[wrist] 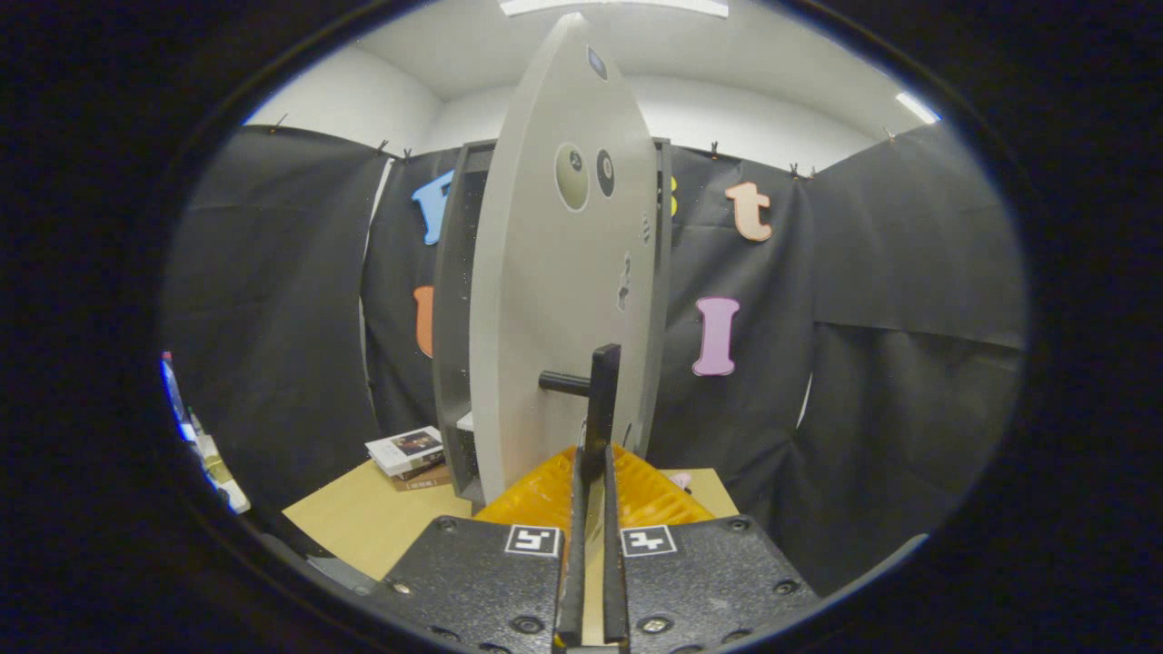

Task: Open the shoe cabinet door, grab the shoes and put them into the shoe cabinet, then close the shoe cabinet door.

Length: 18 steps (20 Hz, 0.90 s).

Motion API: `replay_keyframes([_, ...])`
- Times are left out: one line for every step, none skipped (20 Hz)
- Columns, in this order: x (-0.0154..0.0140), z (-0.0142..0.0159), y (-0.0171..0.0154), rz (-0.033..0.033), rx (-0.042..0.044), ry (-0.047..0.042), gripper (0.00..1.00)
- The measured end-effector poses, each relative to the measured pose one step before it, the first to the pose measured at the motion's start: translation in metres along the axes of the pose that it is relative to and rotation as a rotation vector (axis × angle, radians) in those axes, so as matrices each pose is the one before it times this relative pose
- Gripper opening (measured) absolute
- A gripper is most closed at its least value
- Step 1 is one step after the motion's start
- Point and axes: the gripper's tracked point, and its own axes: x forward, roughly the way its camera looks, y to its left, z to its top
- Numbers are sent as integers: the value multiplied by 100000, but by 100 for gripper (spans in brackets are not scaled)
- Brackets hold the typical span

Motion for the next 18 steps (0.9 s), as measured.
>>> replay_keyframes([20, 37, -586, -2093, 198, -314, 11])
replay_keyframes([48, -14, -638, -2477, 67, -288, 11])
replay_keyframes([44, -46, -655, -2675, -22, -169, 10])
replay_keyframes([-280, 95, -963, -2926, 202, -467, 10])
replay_keyframes([-416, 76, -997, -3722, -457, -104, 10])
replay_keyframes([-158, 92, -943, -3798, 364, -451, 9])
replay_keyframes([15, -1, -477, -2315, 2458, -435, 8])
replay_keyframes([-235, -8, -172, -1410, 2575, -154, 7])
replay_keyframes([-380, -263, 559, 1905, 2341, 230, 6])
replay_keyframes([-444, -181, 893, 4020, 2497, -436, 5])
replay_keyframes([79, -144, 582, 2994, 1039, -959, 6])
replay_keyframes([-217, 76, 163, 590, 662, -1156, 5])
replay_keyframes([-199, 287, 125, 965, 615, -2383, 10])
replay_keyframes([-284, 139, 182, 1267, 620, -2185, 15])
replay_keyframes([-84, 0, 190, 713, 316, -1075, 32])
replay_keyframes([-120, 82, 34, -276, 727, -1514, 49])
replay_keyframes([-226, -20, 176, -70, 665, -1006, 67])
replay_keyframes([-62, 2, 407, 723, 693, -1063, 84])
